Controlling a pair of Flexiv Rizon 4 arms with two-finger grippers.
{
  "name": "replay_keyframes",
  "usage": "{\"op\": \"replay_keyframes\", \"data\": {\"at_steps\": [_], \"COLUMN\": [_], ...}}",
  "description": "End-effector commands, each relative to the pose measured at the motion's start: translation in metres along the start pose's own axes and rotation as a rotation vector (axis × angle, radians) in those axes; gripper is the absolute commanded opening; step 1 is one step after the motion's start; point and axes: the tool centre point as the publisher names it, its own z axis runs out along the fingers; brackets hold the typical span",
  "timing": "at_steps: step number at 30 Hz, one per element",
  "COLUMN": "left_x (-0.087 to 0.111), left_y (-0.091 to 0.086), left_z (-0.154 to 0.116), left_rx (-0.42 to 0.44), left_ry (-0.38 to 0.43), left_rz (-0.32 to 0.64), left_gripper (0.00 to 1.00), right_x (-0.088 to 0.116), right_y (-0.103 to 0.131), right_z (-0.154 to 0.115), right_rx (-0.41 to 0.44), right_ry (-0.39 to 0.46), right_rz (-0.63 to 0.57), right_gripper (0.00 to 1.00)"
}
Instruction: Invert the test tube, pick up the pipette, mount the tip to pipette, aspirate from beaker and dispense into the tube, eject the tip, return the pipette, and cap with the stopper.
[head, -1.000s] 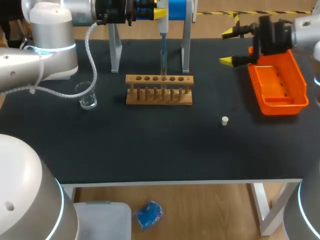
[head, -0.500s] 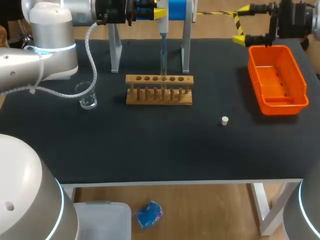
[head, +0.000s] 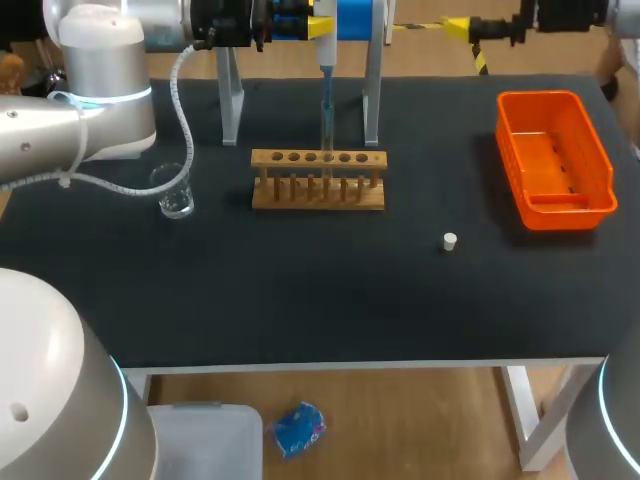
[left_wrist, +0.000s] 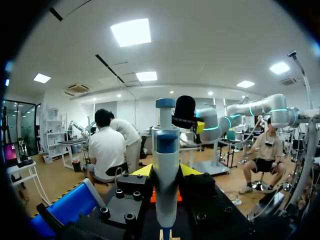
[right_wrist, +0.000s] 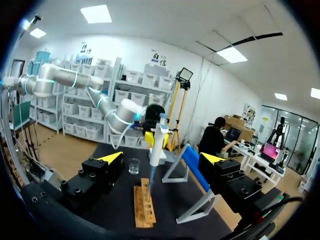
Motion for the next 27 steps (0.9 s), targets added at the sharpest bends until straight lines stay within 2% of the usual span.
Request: {"op": "replay_keyframes", "data": {"at_steps": [1,8,9,12,16,22,27], "left_x": [0.0,0.0,0.0,0.0,0.0,0.0,0.0], "left_y": [-0.001,-0.001,-0.001,-0.001,-0.001,-0.001,-0.001], "left_z": [0.0,0.0,0.0,0.0,0.0,0.0,0.0], "left_rx": [-0.002,-0.002,-0.002,-0.002,-0.002,-0.002,-0.002], "left_ry": [-0.002,-0.002,-0.002,-0.002,-0.002,-0.002,-0.002], "left_rz": [0.0,0.0,0.0,0.0,0.0,0.0,0.0], "left_gripper": [0.0,0.0,0.0,0.0,0.0,0.0,0.0], "right_x": [-0.01,-0.008,-0.009,-0.008,-0.008,-0.009,-0.009], "right_y": [0.011,0.035,0.038,0.048,0.057,0.064,0.069], "right_z": [0.023,0.061,0.066,0.076,0.086,0.101,0.108], "right_rx": [-0.016,-0.055,-0.056,-0.071,-0.092,-0.089,-0.101], "right_ry": [0.028,0.075,0.077,0.095,0.121,0.165,0.163], "right_rz": [0.002,-0.022,-0.023,-0.023,0.01,0.124,0.15], "right_gripper": [1.0,1.0,0.55,0.01,0.0,0.0,0.0]}}
